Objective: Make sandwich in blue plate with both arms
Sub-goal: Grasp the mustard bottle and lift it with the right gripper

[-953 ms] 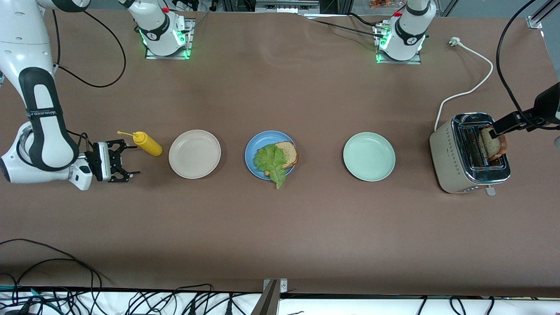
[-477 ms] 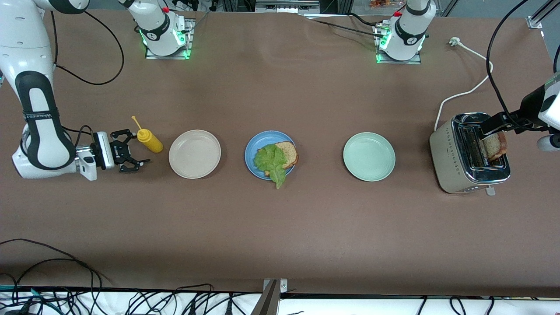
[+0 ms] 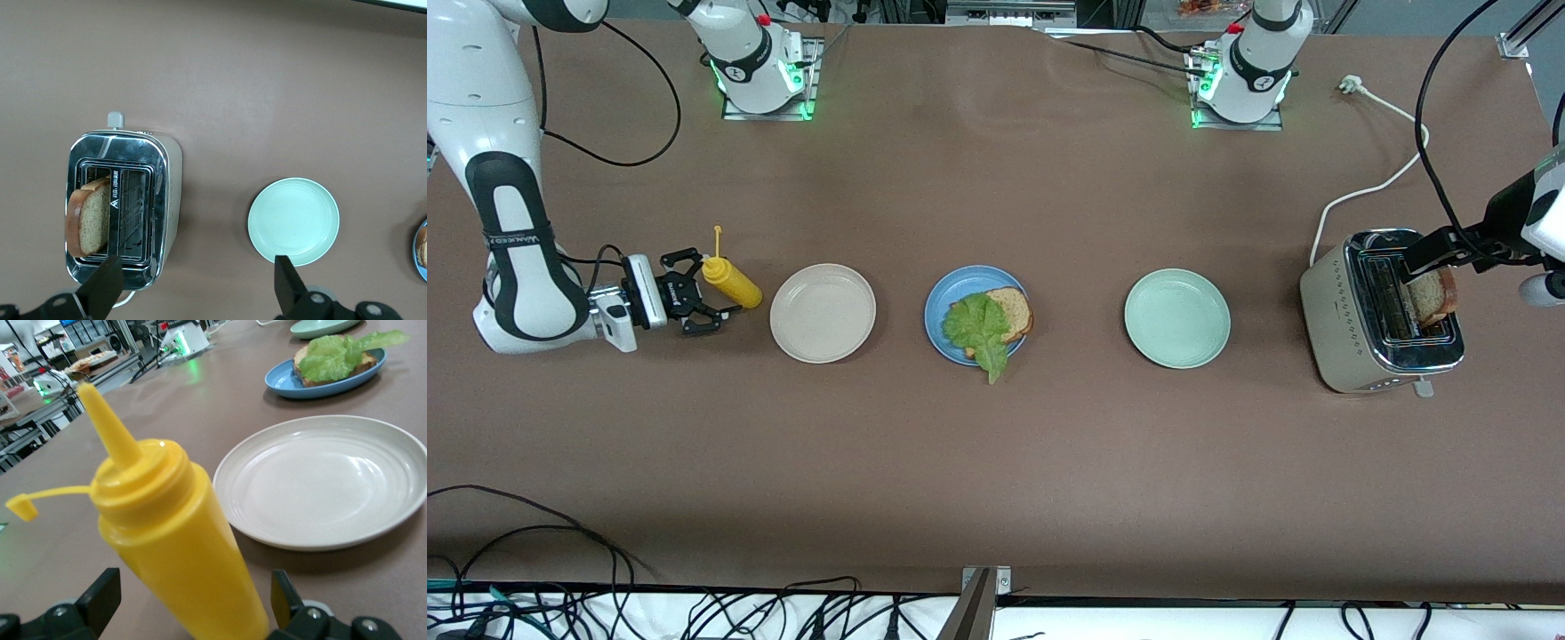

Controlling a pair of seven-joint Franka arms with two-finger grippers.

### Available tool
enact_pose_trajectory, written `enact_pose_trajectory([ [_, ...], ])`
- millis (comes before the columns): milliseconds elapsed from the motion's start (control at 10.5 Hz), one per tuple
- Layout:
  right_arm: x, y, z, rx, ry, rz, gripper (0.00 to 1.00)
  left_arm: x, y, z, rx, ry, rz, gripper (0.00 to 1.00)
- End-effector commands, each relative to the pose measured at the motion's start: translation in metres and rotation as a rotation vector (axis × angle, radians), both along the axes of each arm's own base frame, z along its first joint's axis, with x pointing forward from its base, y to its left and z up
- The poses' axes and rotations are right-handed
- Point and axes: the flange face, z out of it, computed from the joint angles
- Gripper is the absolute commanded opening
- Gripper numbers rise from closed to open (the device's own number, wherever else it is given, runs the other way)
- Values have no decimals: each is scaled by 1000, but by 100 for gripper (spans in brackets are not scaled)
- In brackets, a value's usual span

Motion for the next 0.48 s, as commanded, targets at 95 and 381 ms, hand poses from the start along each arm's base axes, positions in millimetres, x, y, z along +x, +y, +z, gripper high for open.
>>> enact_pose_trajectory([
  [95,-8,3,-2,69,24,-14,56,3,2,3,8,-9,-12,100],
  [381,-8,-3,-2,47,44,-33,21,3,3,3,8,-9,-9,100],
])
